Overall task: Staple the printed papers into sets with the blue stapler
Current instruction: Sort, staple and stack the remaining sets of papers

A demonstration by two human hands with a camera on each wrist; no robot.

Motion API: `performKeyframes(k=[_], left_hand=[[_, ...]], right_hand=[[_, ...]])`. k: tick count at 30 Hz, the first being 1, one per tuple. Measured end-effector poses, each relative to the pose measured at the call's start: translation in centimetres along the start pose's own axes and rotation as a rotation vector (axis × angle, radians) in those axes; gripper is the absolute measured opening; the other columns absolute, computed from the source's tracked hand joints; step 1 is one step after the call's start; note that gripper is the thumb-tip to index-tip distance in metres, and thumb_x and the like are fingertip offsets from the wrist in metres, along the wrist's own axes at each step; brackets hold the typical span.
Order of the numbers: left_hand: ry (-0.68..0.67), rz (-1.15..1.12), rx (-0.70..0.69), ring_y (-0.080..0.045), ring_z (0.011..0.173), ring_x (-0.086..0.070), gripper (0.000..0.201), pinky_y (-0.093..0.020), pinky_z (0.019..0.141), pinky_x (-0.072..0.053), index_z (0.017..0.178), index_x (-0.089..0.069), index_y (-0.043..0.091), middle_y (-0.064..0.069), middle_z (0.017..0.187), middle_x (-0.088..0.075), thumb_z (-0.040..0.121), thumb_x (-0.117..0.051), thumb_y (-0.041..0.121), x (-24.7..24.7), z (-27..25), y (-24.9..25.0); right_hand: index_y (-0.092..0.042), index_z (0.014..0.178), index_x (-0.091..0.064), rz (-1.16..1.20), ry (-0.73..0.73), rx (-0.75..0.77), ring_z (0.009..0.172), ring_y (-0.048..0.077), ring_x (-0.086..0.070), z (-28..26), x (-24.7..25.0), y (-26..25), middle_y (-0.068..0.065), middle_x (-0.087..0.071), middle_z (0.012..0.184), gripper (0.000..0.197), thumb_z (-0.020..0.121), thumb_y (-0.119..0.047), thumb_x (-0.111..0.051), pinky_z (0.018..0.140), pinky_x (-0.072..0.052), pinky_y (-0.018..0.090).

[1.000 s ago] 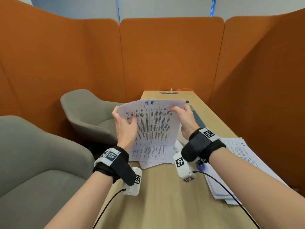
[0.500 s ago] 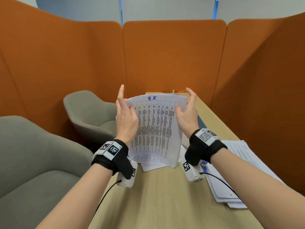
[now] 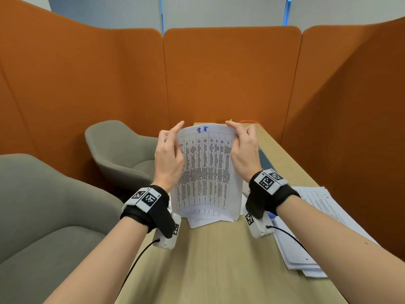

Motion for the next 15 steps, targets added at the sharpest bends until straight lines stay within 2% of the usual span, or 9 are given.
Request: performKeyframes(k=[3, 5, 6, 7, 8, 9, 11, 13, 15], left_hand=[[-0.024, 0.014, 0.001, -0.004, 0.072, -0.039, 0.046, -0.007, 0.070, -0.036, 0.136, -0.050, 0.016, -0.003, 0.092, -0.043, 0.093, -0.043, -0.001, -0.2, -0.3, -0.3], [-0.023, 0.008, 0.035, -0.001, 0.075, -0.043, 0.045, -0.013, 0.071, -0.040, 0.134, -0.050, 0.017, -0.002, 0.097, -0.045, 0.093, -0.043, -0.001, -0.2, -0.2, -0.4], [-0.014, -0.008, 0.052, 0.000, 0.079, -0.044, 0.046, -0.016, 0.075, -0.042, 0.135, -0.049, 0.016, -0.001, 0.103, -0.047, 0.092, -0.043, -0.001, -0.1, -0.1, -0.2], [-0.001, -0.042, 0.076, 0.000, 0.085, -0.046, 0.048, -0.017, 0.080, -0.043, 0.137, -0.044, 0.016, 0.001, 0.111, -0.049, 0.092, -0.043, -0.001, -0.1, 0.0, -0.2], [0.012, -0.098, 0.120, -0.002, 0.092, -0.048, 0.053, -0.017, 0.084, -0.043, 0.140, -0.037, 0.017, 0.004, 0.118, -0.049, 0.091, -0.044, -0.001, 0.0, 0.0, -0.3], [0.021, -0.167, 0.185, -0.006, 0.095, -0.052, 0.058, -0.017, 0.086, -0.044, 0.143, -0.029, 0.020, 0.008, 0.119, -0.051, 0.091, -0.045, 0.000, -0.1, -0.1, -0.6], [0.005, -0.302, 0.345, -0.015, 0.093, -0.060, 0.064, -0.026, 0.084, -0.050, 0.144, -0.021, 0.027, 0.012, 0.104, -0.056, 0.091, -0.048, 0.005, -0.7, -0.8, -1.8], [-0.041, -0.367, 0.488, -0.018, 0.096, -0.064, 0.056, -0.035, 0.084, -0.053, 0.139, -0.025, 0.029, 0.013, 0.099, -0.059, 0.092, -0.049, 0.009, -1.5, -2.0, -3.1], [-0.087, -0.360, 0.579, -0.018, 0.102, -0.062, 0.040, -0.037, 0.084, -0.052, 0.128, -0.035, 0.024, 0.012, 0.100, -0.059, 0.094, -0.050, 0.010, -2.0, -3.2, -4.1]], right_hand=[[-0.016, 0.143, -0.041, -0.013, -0.068, -0.043, 0.070, 0.002, -0.035, -0.6, -0.6, 0.2, 0.005, -0.032, 0.099, 0.050, 0.098, 0.002, -0.032, 0.065, -0.027, 0.013], [-0.019, 0.147, -0.034, 0.012, -0.089, -0.071, 0.081, 0.008, -0.046, -0.7, -0.6, 0.1, 0.008, -0.039, 0.110, 0.056, 0.096, 0.005, -0.031, 0.070, -0.028, 0.012], [-0.021, 0.148, -0.029, 0.047, -0.074, -0.084, 0.099, 0.014, -0.051, -0.7, -0.6, 0.2, 0.009, -0.041, 0.124, 0.060, 0.095, 0.006, -0.031, 0.080, -0.029, 0.010], [-0.022, 0.150, -0.024, 0.099, -0.049, -0.109, 0.122, 0.017, -0.045, -0.8, -0.4, 0.3, 0.008, -0.038, 0.140, 0.063, 0.094, 0.006, -0.033, 0.096, -0.025, 0.010], [-0.023, 0.151, -0.018, 0.163, -0.020, -0.151, 0.135, 0.016, -0.035, -0.8, -0.4, 0.6, 0.006, -0.031, 0.150, 0.065, 0.094, 0.004, -0.035, 0.107, -0.021, 0.015], [-0.024, 0.151, -0.014, 0.228, 0.001, -0.213, 0.140, 0.018, -0.030, -0.9, -0.3, 0.8, 0.006, -0.028, 0.154, 0.066, 0.094, -0.001, -0.039, 0.113, -0.021, 0.024], [-0.026, 0.148, -0.018, 0.321, 0.020, -0.379, 0.127, 0.022, -0.045, -1.4, -0.4, 2.0, 0.009, -0.040, 0.145, 0.060, 0.095, -0.011, -0.044, 0.109, -0.035, 0.039], [-0.022, 0.138, -0.030, 0.396, -0.009, -0.527, 0.100, 0.018, -0.059, -2.4, -0.7, 3.3, 0.006, -0.055, 0.123, 0.046, 0.095, -0.014, -0.044, 0.090, -0.048, 0.042], [-0.018, 0.128, -0.035, 0.455, -0.082, -0.624, 0.096, 0.021, -0.061, -3.7, -1.5, 4.3, 0.007, -0.059, 0.117, 0.035, 0.095, -0.012, -0.044, 0.089, -0.052, 0.047]])
Point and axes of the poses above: each hand's wrist, its own z-axis towards the middle knuckle, its own x-axis out of the back of the hand, y = z × x, the point moved 6 cm from there along z, towards the middle knuckle
